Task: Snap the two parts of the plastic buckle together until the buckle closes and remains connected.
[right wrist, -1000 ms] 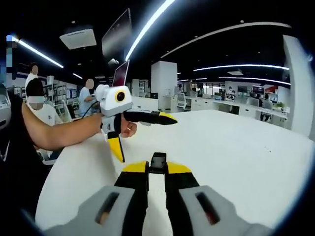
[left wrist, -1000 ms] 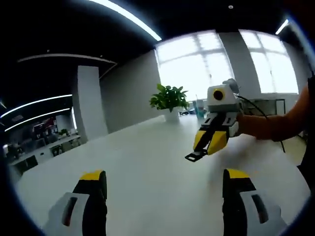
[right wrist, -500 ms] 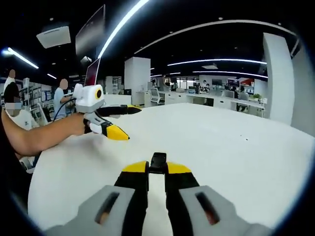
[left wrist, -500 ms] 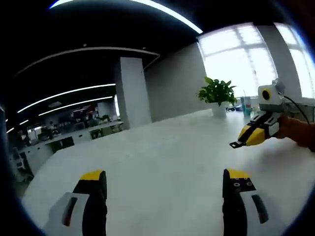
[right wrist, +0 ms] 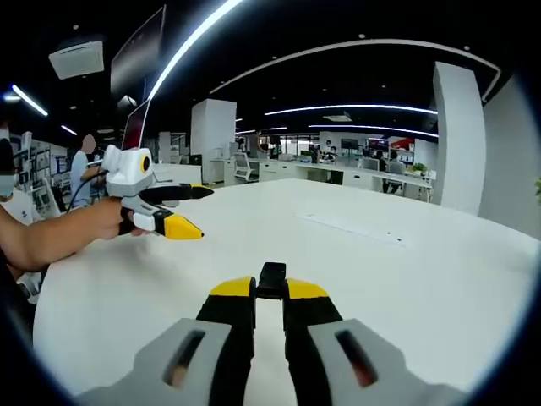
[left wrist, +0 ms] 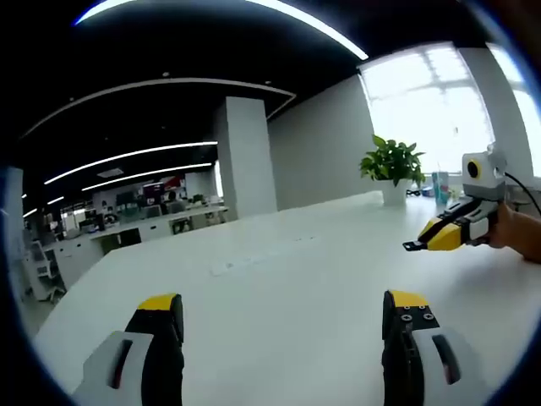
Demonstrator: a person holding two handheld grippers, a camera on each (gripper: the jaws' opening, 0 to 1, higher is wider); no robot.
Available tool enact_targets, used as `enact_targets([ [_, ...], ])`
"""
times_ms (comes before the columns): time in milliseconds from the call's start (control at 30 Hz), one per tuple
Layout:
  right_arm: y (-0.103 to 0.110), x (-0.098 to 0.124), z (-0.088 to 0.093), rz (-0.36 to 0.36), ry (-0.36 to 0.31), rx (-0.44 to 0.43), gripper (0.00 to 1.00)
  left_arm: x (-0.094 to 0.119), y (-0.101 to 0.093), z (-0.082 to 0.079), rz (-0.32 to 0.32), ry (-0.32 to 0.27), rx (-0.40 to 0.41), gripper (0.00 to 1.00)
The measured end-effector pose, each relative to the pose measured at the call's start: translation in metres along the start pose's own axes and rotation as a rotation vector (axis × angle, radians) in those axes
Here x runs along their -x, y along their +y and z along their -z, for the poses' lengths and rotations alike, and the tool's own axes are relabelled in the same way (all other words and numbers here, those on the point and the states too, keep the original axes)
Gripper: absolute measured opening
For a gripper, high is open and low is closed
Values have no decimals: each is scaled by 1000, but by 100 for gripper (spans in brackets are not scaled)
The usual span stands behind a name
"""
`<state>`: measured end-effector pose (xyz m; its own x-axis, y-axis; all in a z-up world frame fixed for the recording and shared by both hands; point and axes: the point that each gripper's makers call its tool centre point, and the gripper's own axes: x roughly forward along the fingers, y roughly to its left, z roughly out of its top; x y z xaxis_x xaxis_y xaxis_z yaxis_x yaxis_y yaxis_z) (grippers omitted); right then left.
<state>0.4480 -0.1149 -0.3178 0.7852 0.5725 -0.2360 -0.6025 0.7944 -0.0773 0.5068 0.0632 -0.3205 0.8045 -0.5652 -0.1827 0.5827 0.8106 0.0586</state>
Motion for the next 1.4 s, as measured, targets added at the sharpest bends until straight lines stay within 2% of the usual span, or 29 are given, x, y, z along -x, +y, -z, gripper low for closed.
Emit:
enact_targets([
  [267,-9,-2,0,35,-5,-32,9,6,12,-14,-65,-60,38,100],
  [400,-13,-5,1,50,-2,-36,9,4,14,-10,-71,-46,43,100],
  [500,-18,-6,2,63,-1,-53,9,5,25,-4,-133,-17,20,100],
  [667,-41,-14,1,113,1,-97,9,7,27,-7,-137,-31,25,100],
  [700,-49,-17,2,137,8,-101,9,8,29,-9,-151,-35,15,100],
  [800,-55,-24,2,136,10,-111,9,12,34,-15,-189,-56,-11,100],
  [1100,-52,-34,6,129,33,-98,9,14,31,-21,-172,-75,15,100],
  [1400,-62,-49,4,149,35,-98,9,16,31,-26,-197,-92,-10,100],
])
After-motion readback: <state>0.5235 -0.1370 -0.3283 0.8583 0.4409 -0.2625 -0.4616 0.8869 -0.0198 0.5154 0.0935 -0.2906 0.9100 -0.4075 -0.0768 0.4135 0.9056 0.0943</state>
